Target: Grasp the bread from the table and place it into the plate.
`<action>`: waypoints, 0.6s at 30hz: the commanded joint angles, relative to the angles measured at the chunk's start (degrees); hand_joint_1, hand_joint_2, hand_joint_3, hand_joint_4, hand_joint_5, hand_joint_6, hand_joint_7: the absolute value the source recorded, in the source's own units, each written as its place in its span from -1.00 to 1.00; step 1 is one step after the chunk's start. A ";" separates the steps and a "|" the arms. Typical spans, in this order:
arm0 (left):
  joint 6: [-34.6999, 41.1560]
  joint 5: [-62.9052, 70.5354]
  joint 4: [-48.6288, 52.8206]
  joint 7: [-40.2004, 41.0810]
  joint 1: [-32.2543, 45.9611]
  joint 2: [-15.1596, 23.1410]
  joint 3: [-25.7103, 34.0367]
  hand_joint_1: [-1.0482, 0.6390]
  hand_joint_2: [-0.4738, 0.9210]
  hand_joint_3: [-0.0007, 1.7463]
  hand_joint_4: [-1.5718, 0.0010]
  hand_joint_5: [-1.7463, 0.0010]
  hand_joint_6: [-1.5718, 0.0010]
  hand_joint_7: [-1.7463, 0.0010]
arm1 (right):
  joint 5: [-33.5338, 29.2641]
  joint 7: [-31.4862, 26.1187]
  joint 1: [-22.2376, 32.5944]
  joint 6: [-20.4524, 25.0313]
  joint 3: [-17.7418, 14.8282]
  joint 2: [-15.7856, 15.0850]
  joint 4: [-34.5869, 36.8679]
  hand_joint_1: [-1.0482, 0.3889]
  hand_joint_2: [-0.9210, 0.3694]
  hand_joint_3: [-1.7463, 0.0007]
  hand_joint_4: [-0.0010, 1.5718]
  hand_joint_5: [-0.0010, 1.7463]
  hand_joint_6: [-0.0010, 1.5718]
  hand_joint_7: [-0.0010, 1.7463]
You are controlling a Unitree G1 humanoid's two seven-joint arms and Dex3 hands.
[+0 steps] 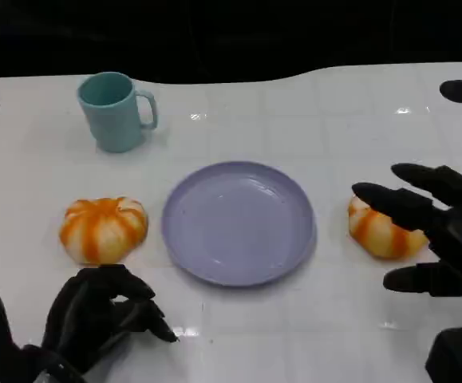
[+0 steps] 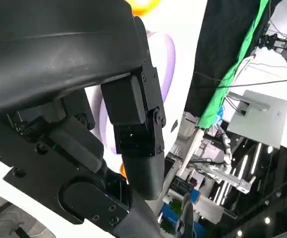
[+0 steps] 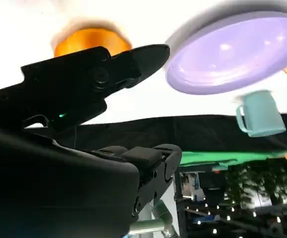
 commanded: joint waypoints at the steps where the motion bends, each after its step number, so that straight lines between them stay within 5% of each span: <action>1: -0.25 0.02 0.29 0.17 -0.32 0.73 0.07 -1.00 0.55 -1.00 -1.00 0.31 -1.00 0.58 | -4.08 -3.20 -3.77 2.95 3.44 -2.14 4.19 -0.20 -0.84 1.00 -0.99 -0.67 -0.67 -1.00; 18: -0.06 -0.08 -0.52 0.42 0.16 0.51 0.10 -1.00 0.54 -1.00 -1.00 0.32 -1.00 0.58 | -10.66 -15.20 -18.81 7.97 18.22 -2.24 28.55 -0.04 -0.78 1.00 -0.86 -0.63 -0.59 -0.98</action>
